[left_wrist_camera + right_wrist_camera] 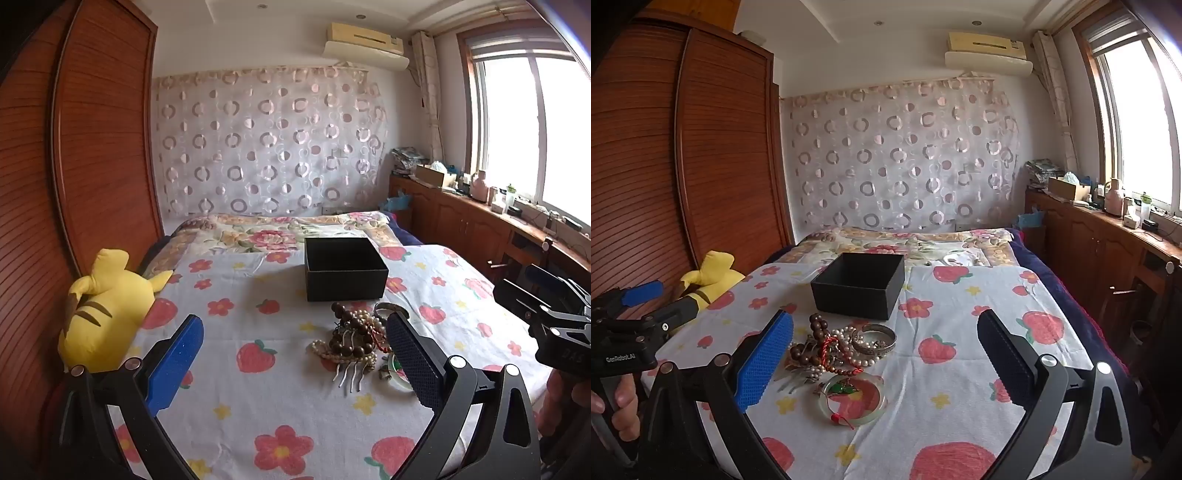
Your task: Organize jewelry
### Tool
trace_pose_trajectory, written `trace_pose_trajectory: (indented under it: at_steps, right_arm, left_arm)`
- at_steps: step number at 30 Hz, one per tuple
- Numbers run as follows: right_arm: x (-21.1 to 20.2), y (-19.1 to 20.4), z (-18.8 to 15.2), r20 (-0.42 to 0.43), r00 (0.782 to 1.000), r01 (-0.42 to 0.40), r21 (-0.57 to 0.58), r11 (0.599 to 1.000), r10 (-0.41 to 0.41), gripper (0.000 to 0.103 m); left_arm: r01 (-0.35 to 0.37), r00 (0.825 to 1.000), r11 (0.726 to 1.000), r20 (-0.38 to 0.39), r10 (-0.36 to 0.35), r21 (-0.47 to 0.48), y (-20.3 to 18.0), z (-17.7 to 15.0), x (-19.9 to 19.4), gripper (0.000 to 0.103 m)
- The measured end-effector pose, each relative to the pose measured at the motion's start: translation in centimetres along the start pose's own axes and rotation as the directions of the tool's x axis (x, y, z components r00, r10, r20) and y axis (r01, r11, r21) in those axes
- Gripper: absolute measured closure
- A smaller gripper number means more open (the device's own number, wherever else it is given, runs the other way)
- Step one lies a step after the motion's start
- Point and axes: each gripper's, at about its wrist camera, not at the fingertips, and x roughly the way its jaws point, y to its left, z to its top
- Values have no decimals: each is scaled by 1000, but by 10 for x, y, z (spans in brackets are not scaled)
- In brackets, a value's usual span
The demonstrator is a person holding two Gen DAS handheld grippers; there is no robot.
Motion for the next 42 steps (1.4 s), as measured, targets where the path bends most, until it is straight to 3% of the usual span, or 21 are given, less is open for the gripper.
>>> trace_pose_trajectory:
  at_steps: [42]
  right_arm:
    - [-5, 0, 0, 5, 1000, 7, 10, 1000, -7, 2]
  left_arm:
    - [6, 1000, 1000, 27, -5, -15, 0, 2, -7, 8]
